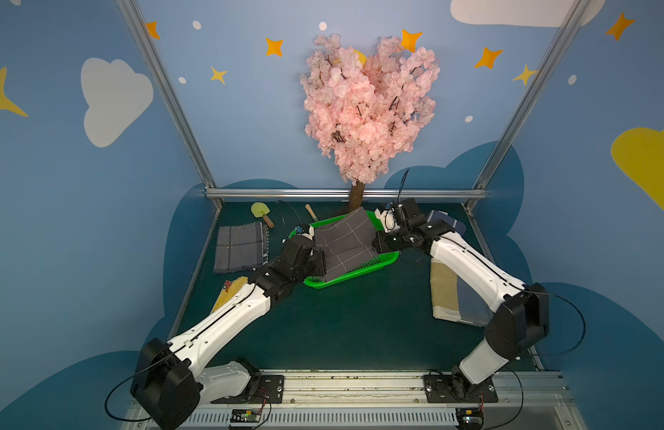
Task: Put the folded pillowcase in the basket
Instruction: Place the pillowcase in the basket.
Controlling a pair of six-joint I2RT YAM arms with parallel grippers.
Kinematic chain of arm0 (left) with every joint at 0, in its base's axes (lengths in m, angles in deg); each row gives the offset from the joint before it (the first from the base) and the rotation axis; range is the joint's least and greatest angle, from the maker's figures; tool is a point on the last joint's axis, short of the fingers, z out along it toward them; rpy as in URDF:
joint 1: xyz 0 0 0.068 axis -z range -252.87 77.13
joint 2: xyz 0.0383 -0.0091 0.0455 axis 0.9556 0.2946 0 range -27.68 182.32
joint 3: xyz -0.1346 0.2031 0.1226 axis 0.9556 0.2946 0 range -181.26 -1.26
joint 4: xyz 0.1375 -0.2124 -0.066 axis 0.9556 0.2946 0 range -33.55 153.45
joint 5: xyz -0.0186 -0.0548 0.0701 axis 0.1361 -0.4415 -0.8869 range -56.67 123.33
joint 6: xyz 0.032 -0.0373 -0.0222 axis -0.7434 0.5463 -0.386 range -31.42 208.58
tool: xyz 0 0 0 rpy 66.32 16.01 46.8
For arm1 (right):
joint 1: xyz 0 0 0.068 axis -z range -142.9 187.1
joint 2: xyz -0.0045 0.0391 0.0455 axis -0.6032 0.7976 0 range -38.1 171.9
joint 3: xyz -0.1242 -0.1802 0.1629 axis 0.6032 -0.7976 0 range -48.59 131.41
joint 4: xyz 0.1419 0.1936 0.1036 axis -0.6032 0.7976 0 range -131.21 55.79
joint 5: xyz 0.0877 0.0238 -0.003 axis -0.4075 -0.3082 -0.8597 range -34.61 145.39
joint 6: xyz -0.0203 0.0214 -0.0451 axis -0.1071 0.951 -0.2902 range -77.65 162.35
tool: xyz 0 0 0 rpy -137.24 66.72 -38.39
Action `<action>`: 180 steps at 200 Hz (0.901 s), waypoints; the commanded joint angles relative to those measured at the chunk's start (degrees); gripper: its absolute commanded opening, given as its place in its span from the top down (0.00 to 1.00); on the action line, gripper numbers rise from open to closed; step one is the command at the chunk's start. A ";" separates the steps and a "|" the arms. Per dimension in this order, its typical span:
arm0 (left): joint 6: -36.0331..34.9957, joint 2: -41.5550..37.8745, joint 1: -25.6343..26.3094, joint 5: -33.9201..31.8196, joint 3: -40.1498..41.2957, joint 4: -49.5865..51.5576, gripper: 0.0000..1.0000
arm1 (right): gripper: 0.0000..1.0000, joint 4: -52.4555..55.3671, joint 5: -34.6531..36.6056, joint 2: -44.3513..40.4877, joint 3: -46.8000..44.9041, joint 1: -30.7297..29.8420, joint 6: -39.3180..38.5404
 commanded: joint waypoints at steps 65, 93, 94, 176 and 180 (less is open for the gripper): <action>-1.73 19.59 -8.65 11.11 -8.00 -7.55 0.97 | 1.00 9.69 -4.14 23.60 23.14 6.47 -3.62; -1.63 25.15 -9.39 12.08 -10.98 -7.22 0.97 | 1.00 10.08 -4.13 26.83 25.63 7.27 -3.50; -1.64 25.33 -9.39 12.08 -11.12 -7.18 0.97 | 1.00 10.07 -4.16 26.95 25.70 7.34 -3.53; -1.81 34.08 -11.65 11.07 -13.29 -5.38 0.97 | 0.99 13.23 -4.18 33.29 29.60 7.94 -3.74; -1.91 34.35 -11.76 11.03 -13.37 -5.47 0.97 | 0.97 13.30 -4.19 33.52 29.75 7.94 -3.77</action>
